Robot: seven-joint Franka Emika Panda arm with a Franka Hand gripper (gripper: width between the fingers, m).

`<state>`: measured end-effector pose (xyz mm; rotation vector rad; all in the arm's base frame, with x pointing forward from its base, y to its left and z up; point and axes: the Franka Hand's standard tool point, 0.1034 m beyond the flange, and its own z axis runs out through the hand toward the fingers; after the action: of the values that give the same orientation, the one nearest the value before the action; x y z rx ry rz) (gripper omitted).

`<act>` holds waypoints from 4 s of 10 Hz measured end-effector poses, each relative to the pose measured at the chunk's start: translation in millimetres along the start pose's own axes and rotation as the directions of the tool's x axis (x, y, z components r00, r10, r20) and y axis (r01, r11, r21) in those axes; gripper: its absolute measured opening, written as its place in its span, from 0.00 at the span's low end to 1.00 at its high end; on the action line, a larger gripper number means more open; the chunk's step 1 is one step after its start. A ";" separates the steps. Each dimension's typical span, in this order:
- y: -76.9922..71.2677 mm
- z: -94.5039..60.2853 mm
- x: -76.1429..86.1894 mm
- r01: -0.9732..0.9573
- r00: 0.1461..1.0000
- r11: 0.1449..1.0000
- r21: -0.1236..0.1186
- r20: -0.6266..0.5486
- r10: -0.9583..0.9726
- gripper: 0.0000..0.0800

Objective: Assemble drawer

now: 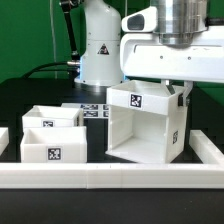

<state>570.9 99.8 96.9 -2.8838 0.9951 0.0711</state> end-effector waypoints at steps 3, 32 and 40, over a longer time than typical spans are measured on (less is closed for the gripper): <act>-3.4 0.4 -3.6 -0.158 0.987 0.987 0.007 0.010 0.158 0.05; -40.4 -26.3 44.4 -0.536 0.841 0.843 0.048 0.115 0.529 0.78; -21.6 -64.4 20.1 -0.187 0.979 0.982 0.031 0.093 0.183 0.81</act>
Offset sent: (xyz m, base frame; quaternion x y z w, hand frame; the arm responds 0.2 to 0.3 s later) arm 0.0000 0.0000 0.0000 0.0000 0.0000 0.1938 0.9810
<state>601.0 97.9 161.0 -2.7181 1.2297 0.1889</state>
